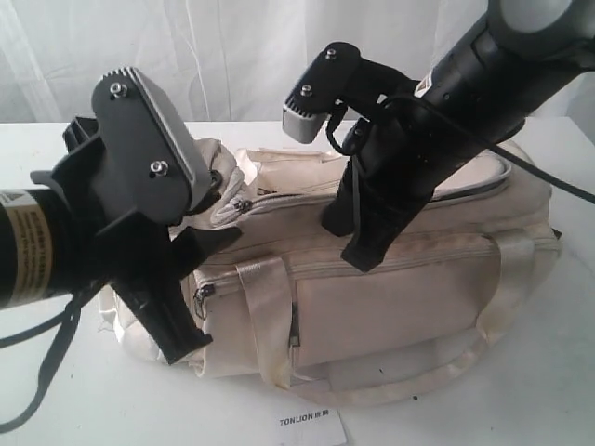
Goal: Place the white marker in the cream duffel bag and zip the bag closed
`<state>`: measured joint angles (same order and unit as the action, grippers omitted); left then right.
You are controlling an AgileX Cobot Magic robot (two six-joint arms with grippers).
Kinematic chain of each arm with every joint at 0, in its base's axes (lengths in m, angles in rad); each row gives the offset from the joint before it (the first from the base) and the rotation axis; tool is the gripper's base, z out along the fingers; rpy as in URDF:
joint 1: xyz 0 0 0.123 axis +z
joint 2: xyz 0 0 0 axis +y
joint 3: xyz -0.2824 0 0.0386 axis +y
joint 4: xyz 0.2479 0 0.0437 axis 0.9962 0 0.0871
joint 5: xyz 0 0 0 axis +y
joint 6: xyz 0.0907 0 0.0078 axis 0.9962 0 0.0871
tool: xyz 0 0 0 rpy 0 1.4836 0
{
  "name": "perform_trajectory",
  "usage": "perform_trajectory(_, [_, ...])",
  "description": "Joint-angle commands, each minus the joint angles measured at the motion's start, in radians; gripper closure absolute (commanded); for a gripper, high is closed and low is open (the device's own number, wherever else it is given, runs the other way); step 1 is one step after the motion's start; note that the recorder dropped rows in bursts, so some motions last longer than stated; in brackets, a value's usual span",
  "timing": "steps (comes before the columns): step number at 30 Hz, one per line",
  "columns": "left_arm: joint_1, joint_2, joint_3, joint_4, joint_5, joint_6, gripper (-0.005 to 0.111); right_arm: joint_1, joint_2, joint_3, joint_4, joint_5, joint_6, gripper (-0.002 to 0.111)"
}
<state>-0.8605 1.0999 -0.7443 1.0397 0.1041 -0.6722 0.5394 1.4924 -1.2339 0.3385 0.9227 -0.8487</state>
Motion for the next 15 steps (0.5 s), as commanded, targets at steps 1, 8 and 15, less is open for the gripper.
perform_trajectory(1, [0.0,0.011,-0.054,0.052,0.047,-0.004,0.065,0.0,0.001,0.01,0.037,0.092,-0.029,0.108])
perform_trajectory(8, [0.0,0.044,-0.06,0.033,0.038,-0.007,0.065,0.008,0.001,0.087,0.095,0.092,-0.073,0.108])
perform_trajectory(15, [0.0,0.047,-0.057,-0.072,-0.021,-0.011,0.065,0.008,0.001,0.091,0.095,0.07,-0.085,0.108])
